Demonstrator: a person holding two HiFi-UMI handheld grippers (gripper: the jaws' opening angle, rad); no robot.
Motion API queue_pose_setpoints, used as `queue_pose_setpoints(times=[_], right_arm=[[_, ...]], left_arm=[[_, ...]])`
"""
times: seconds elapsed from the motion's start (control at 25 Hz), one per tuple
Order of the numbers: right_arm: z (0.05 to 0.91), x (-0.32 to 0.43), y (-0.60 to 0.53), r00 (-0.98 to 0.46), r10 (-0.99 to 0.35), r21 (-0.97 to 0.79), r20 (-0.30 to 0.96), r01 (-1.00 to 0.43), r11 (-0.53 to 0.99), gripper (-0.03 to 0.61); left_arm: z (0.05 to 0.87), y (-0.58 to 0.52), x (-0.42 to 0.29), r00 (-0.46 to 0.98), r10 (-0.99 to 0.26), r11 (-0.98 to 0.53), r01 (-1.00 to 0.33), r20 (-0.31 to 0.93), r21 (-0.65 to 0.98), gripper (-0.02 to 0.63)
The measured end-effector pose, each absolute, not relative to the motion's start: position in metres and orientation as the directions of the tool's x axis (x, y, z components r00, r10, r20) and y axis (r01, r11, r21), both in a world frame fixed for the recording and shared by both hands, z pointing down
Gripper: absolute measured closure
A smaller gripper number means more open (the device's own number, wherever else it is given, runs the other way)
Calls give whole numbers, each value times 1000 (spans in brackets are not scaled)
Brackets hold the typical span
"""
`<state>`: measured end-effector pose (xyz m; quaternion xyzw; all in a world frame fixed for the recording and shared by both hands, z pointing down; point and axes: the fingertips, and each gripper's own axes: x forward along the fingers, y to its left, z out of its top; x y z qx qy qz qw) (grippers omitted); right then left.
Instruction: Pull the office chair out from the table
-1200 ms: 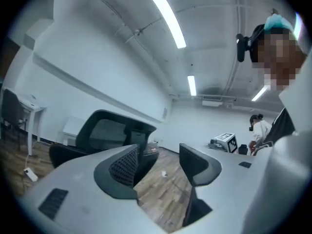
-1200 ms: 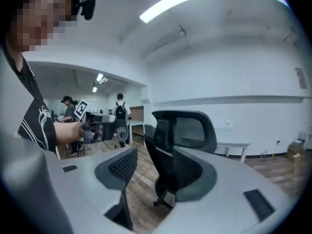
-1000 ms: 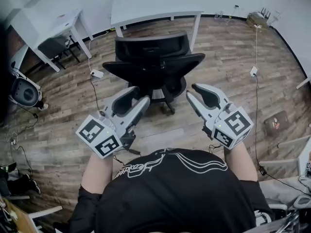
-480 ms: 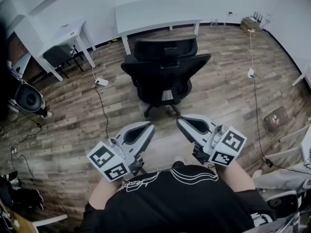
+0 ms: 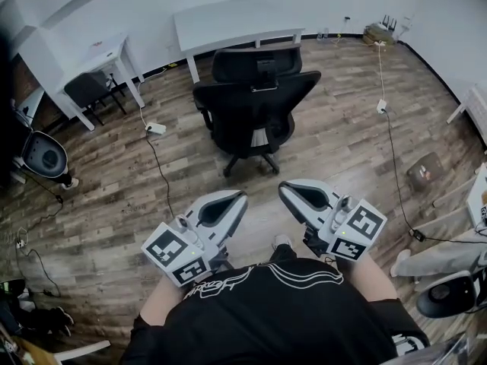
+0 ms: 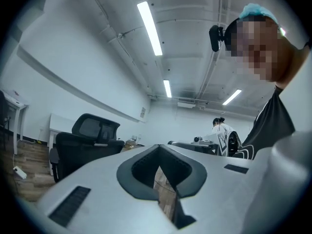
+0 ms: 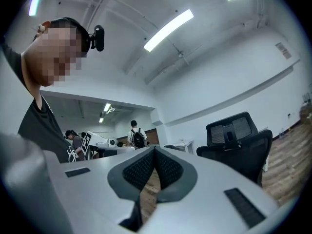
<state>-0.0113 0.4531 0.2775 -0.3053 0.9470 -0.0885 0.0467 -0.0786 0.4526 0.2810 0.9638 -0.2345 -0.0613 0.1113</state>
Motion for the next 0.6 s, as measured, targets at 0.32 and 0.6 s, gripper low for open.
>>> queue_pose_setpoints(times=[0.32, 0.6], right_arm=[[287, -17, 476, -790, -613, -201, -20, -597, 776, 543], [286, -18, 482, -780, -625, -196, -12, -611, 767, 543]], left_arm=[[293, 472, -88, 889, -453, -863, -416, -71, 288, 607], [294, 479, -86, 901, -430, -872, -394, -66, 290, 607]])
